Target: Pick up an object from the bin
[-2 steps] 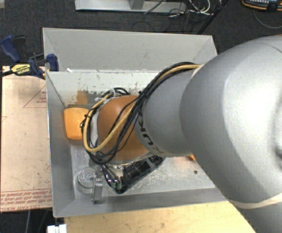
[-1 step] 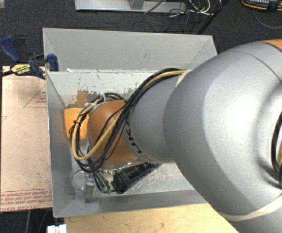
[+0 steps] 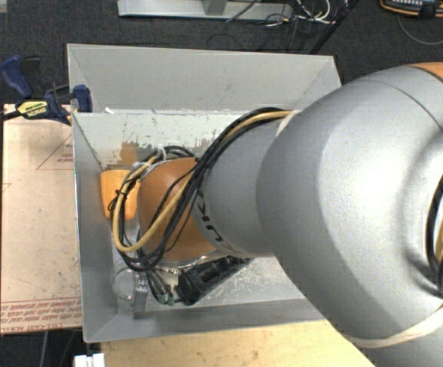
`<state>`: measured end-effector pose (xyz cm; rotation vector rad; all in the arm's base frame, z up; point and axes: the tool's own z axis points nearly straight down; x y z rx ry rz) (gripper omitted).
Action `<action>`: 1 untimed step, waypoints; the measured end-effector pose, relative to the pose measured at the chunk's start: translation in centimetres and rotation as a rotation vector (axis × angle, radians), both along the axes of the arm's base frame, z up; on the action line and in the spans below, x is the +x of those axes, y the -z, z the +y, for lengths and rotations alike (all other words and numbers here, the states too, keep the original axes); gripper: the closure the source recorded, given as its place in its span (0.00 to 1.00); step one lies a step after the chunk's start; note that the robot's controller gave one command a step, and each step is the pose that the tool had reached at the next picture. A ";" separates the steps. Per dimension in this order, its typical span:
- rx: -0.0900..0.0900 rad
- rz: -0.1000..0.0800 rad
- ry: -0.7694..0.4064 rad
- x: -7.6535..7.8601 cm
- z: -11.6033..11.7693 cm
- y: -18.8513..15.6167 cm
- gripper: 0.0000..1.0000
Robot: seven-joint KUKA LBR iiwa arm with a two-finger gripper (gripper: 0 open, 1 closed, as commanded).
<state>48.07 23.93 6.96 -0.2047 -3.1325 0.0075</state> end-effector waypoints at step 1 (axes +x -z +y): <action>-0.001 0.002 0.001 -0.1 0.0 -0.3 1.00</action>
Offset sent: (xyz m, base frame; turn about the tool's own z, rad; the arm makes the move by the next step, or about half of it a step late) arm 0.0000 0.0001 0.0527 0.0000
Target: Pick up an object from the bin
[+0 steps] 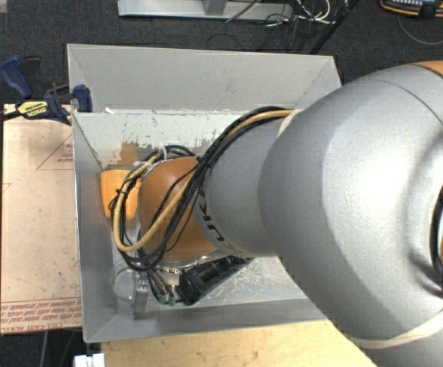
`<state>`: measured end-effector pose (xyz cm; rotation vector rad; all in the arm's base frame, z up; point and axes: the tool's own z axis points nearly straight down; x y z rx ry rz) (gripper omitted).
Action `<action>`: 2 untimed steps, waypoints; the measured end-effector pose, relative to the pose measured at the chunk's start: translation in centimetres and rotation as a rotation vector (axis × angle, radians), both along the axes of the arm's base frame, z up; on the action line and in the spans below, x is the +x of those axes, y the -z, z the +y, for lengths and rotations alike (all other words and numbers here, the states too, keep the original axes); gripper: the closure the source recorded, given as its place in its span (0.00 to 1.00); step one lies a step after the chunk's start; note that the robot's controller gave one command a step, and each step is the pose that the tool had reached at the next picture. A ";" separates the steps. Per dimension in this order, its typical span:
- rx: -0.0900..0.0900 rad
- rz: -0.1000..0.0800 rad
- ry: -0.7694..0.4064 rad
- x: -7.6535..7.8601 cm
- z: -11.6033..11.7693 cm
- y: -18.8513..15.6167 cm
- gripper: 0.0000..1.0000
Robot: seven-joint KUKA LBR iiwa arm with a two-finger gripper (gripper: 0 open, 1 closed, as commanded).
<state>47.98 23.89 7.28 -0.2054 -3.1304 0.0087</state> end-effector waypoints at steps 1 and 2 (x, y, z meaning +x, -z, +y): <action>0.002 0.002 -0.001 -0.1 0.1 -1.6 1.00; 0.003 0.001 -0.002 -0.1 0.2 -3.2 1.00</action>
Offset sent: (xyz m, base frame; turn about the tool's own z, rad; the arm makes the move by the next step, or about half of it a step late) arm 0.0001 0.0001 0.0721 0.0000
